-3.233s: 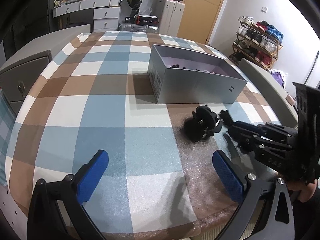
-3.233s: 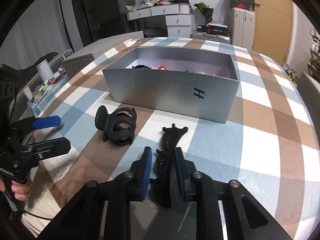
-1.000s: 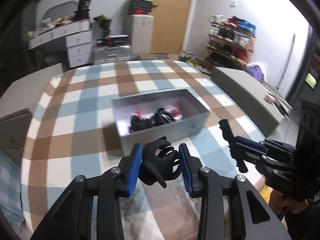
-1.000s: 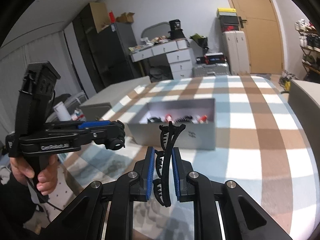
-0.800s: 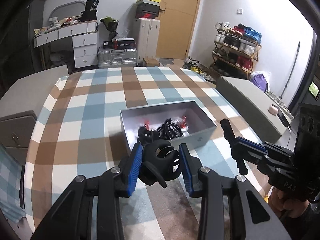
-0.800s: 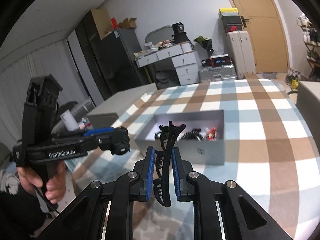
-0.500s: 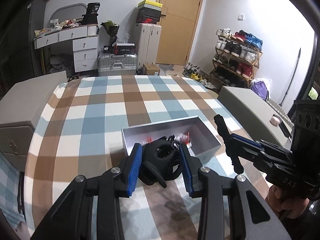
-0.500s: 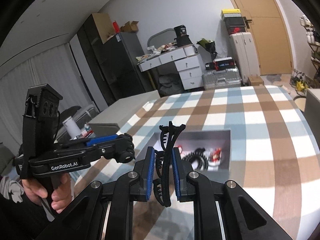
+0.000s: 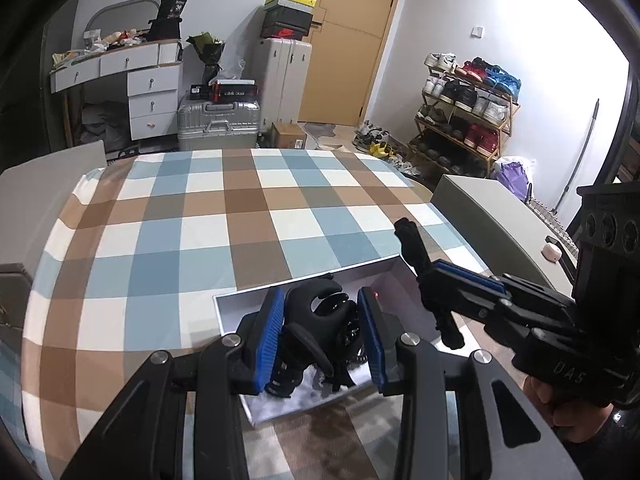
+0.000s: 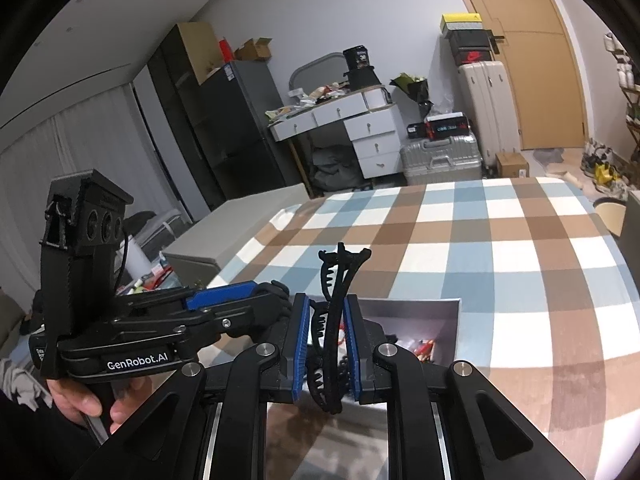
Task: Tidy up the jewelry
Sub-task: 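Lower the claw clip and comb clip into the box and open both grippers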
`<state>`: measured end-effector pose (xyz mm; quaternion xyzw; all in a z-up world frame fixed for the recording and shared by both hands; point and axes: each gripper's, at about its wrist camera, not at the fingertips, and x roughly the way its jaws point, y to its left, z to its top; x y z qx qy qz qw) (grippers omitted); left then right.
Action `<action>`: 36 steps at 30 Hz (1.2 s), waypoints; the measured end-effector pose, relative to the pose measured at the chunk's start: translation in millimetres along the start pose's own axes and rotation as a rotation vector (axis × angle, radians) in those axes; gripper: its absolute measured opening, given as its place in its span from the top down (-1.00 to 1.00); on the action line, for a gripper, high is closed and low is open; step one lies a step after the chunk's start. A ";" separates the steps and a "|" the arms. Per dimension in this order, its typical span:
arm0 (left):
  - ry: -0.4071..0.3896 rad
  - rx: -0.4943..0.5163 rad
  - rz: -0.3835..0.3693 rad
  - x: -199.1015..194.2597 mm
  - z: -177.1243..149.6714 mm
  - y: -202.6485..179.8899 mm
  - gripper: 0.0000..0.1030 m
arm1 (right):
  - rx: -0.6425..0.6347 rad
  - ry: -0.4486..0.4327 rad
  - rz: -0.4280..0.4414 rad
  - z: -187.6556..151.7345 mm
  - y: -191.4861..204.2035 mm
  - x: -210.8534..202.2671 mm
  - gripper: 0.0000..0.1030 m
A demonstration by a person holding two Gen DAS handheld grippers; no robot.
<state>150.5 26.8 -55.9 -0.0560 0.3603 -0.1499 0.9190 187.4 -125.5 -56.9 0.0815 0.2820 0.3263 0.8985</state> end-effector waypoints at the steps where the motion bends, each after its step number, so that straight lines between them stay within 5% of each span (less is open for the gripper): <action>1: 0.005 -0.002 -0.006 2.8 0.7 0.0 0.39 | 0.001 0.006 -0.005 -0.3 -2.0 2.9 0.68; 27: 0.060 -0.027 -0.060 32.5 -0.6 3.9 0.38 | 0.035 0.117 -0.015 -13.7 -24.1 39.7 0.64; 31: 0.054 -0.036 -0.043 29.1 -0.1 5.5 -0.13 | 0.046 0.102 -0.027 -12.5 -25.5 35.0 0.62; 36: 0.024 -0.049 -0.029 21.2 0.8 8.5 -0.15 | 0.049 0.065 -0.044 -7.7 -24.3 21.8 0.53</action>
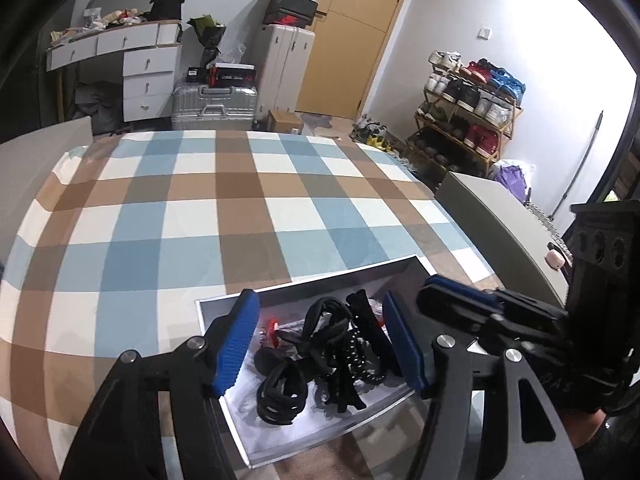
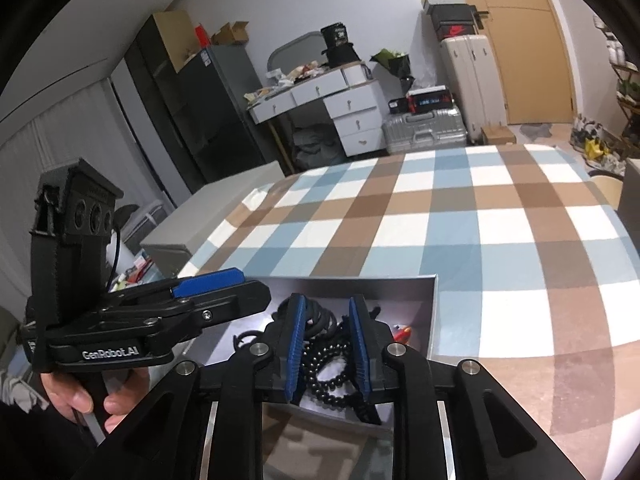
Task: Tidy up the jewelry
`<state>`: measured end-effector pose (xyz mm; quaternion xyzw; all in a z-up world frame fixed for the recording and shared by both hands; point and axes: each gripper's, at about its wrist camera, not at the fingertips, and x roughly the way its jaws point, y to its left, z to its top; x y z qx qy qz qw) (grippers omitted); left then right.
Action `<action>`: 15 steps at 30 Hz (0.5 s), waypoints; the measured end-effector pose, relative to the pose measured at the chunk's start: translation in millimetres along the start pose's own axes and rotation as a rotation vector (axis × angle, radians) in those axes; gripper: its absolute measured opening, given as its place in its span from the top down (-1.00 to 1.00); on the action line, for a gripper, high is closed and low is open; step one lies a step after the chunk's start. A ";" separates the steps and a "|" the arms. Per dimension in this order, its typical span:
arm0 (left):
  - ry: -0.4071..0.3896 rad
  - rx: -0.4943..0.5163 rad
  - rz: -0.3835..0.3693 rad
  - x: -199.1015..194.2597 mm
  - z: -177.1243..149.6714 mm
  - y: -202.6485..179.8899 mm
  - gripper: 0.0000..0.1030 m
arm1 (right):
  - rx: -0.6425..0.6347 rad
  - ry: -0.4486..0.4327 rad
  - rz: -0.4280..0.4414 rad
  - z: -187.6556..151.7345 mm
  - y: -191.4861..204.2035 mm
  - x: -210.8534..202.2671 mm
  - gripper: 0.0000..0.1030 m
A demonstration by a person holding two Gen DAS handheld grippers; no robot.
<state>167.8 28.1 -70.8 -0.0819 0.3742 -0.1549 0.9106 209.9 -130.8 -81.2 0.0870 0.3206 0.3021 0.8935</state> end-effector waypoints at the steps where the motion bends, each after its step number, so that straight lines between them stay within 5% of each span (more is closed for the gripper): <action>1: -0.002 -0.001 -0.002 -0.7 -0.1 0.0 -0.15 | -0.001 -0.005 -0.003 0.9 0.3 -1.4 0.47; 6: -0.024 0.013 0.024 -7.4 -0.9 -2.8 -0.15 | -0.013 -0.039 -0.008 3.2 6.9 -12.3 0.19; 9: -0.048 0.019 0.053 -13.1 -0.6 -3.8 -0.36 | -0.026 -0.058 -0.008 3.7 12.9 -18.3 0.07; 15: -0.185 0.015 0.114 -40.4 0.2 -6.0 -0.56 | -0.055 -0.125 -0.006 5.5 25.4 -38.2 -0.25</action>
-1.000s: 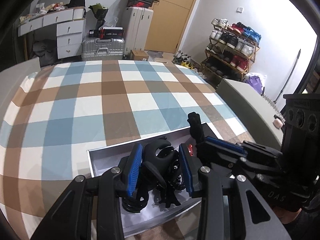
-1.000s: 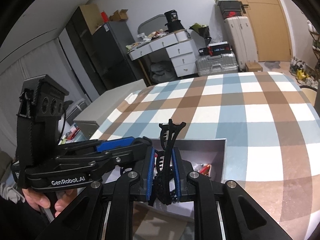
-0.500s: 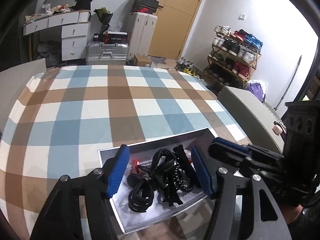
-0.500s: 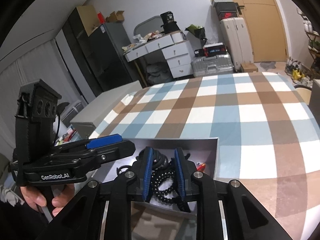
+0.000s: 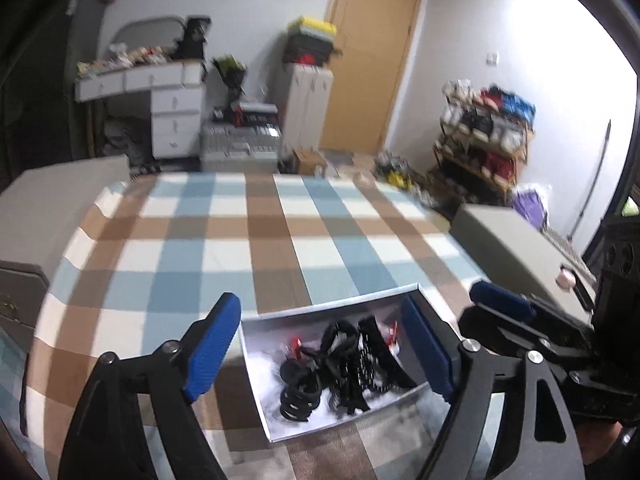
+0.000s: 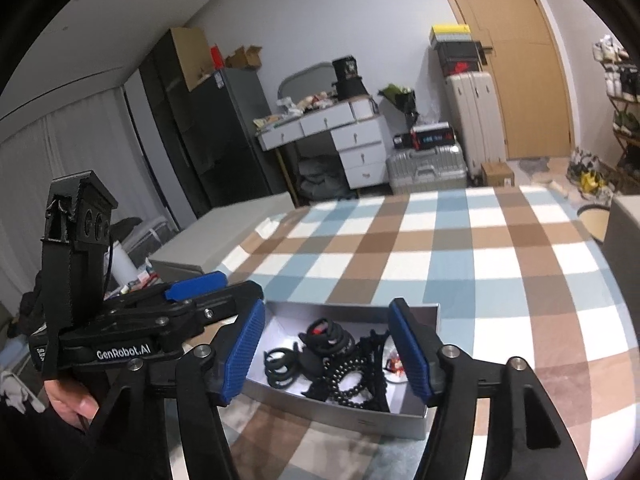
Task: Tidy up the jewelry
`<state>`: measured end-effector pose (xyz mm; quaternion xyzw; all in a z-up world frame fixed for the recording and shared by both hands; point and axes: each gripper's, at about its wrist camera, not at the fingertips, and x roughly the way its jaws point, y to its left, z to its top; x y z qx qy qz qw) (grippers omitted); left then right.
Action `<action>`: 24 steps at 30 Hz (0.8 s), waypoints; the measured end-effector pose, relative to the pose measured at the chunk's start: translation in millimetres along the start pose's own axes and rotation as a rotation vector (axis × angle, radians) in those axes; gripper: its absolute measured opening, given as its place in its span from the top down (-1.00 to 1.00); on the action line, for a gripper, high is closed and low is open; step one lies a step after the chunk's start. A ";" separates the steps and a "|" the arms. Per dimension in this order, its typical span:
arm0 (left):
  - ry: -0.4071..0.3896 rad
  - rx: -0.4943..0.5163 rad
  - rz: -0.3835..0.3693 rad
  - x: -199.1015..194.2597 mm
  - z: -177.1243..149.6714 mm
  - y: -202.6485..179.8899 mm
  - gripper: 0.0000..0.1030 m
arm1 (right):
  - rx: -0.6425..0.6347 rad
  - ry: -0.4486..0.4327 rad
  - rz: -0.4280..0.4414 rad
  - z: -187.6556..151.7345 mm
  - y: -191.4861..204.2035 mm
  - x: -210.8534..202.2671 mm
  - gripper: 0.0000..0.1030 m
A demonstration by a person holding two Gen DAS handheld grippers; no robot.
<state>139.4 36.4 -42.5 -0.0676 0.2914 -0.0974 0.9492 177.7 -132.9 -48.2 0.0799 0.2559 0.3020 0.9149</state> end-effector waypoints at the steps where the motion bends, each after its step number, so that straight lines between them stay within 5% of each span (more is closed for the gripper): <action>1: -0.044 0.006 0.019 -7.6 1.3 -0.9 -0.60 | -0.002 -0.013 0.002 0.9 1.5 -3.8 -0.25; 5: -0.162 0.047 0.082 -26.1 4.9 -5.8 -0.96 | -0.010 -0.070 0.006 4.2 7.7 -20.1 -0.45; 12: -0.273 0.070 0.131 -45.0 2.2 -10.9 -0.97 | -0.042 -0.207 -0.024 5.5 20.2 -51.4 -0.97; 24: -0.443 0.042 0.235 -71.2 -8.6 -12.6 -0.97 | -0.176 -0.453 -0.103 -10.0 45.3 -91.4 -1.00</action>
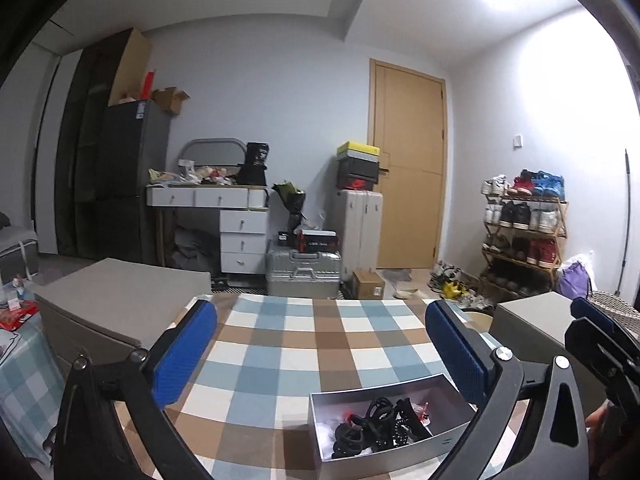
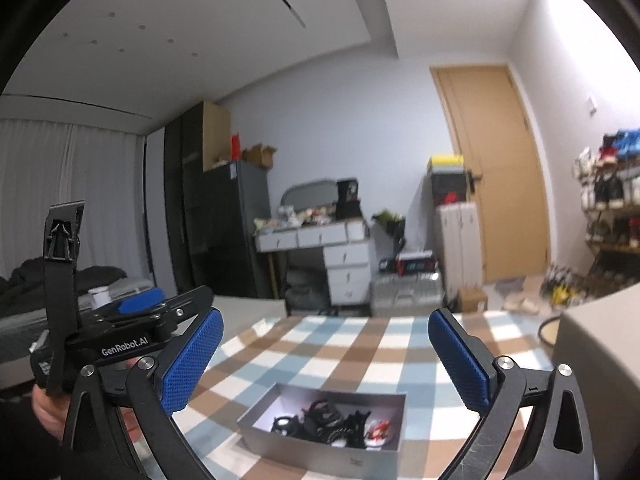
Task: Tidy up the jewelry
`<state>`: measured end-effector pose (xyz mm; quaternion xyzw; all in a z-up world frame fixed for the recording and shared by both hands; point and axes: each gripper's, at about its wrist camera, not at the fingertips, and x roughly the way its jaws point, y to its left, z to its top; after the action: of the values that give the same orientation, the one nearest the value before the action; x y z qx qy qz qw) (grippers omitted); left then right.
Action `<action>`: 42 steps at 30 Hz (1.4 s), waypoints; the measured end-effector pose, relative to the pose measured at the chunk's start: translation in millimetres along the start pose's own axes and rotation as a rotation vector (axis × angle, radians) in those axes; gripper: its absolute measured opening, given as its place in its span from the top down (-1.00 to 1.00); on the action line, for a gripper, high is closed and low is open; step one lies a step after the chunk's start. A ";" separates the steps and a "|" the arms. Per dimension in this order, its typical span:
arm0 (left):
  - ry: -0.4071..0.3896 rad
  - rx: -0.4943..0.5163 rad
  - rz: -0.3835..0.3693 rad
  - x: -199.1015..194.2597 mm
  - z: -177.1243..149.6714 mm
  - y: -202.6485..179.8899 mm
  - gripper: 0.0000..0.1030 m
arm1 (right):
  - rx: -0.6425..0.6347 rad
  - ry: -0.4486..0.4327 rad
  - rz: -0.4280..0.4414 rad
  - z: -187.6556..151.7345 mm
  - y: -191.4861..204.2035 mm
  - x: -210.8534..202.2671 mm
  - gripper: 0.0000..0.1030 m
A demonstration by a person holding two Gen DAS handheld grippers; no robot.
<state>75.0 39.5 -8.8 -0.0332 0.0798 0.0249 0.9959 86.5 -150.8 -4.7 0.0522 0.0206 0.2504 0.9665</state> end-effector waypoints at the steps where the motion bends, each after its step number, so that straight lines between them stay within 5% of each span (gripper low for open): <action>1: -0.009 -0.002 -0.001 -1.9 -0.4 -0.2 -0.97 | -0.004 -0.011 -0.011 -2.4 0.3 -1.7 -1.00; 11: 0.051 0.062 0.109 15.7 -41.7 2.0 -0.97 | -0.060 0.029 -0.092 -30.3 0.6 3.6 -1.00; 30: 0.159 0.051 0.061 25.7 -65.5 2.0 -0.97 | -0.103 0.263 -0.146 -73.9 -3.5 44.3 -1.00; 42: 0.151 0.059 0.060 23.9 -62.1 -3.0 -0.97 | -0.099 0.261 -0.154 -74.7 -5.3 41.0 -1.00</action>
<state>88.9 33.2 -73.6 -0.0032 0.1562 0.0498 0.9865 119.9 -128.7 -80.1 -0.0303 0.1377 0.1811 0.9733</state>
